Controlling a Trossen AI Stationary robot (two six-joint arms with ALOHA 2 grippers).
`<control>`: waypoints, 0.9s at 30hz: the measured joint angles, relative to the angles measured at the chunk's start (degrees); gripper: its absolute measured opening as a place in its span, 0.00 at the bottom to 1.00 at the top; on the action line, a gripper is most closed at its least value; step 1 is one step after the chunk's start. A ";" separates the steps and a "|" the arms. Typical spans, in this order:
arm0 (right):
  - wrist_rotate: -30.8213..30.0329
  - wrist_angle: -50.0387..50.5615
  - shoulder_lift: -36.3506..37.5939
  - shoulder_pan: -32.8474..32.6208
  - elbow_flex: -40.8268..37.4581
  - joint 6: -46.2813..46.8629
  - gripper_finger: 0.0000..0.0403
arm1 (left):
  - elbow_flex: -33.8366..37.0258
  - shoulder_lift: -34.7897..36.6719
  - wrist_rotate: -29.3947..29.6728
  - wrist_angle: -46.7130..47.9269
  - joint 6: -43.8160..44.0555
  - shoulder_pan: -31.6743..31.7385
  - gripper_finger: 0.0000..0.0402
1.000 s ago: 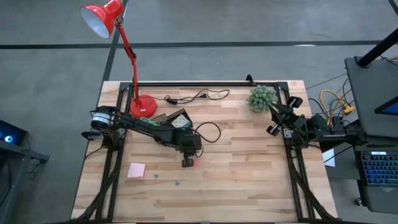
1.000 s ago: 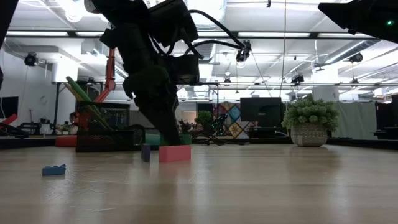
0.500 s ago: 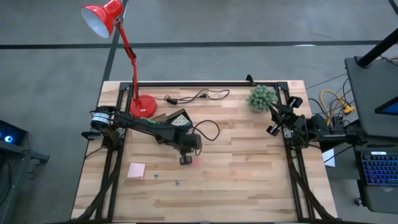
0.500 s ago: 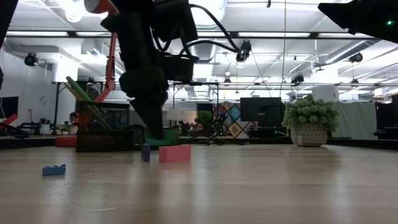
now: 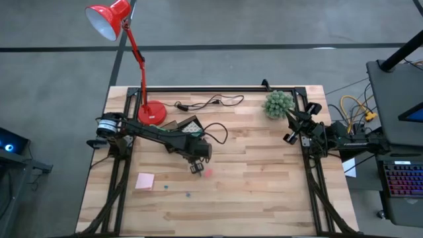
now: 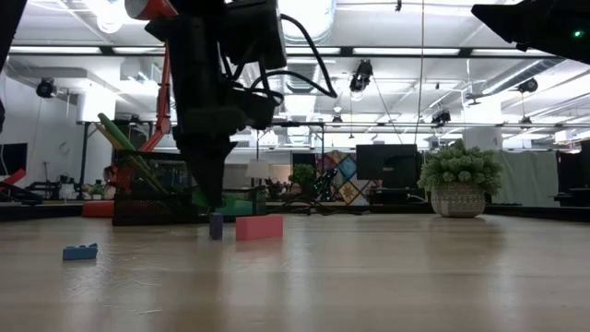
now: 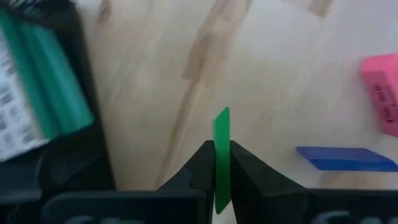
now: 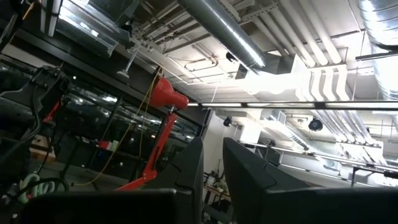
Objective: Pick and place office supplies into organizer
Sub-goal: Put the green eraser into the desk organizer
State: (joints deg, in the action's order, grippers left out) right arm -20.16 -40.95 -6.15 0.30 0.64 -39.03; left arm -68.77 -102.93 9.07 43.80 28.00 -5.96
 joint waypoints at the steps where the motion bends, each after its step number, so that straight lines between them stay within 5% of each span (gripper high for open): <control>1: 0.00 0.00 0.00 0.00 0.00 0.00 0.13 | 0.00 0.20 0.48 0.82 0.81 -0.02 0.03; 27: -0.89 0.11 0.02 0.00 0.00 0.38 0.13 | 2.78 11.13 15.50 13.76 18.24 -0.04 0.03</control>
State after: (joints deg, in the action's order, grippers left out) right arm -21.06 -40.84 -6.13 0.30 0.64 -38.64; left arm -66.00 -91.80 24.57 57.56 46.24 -6.00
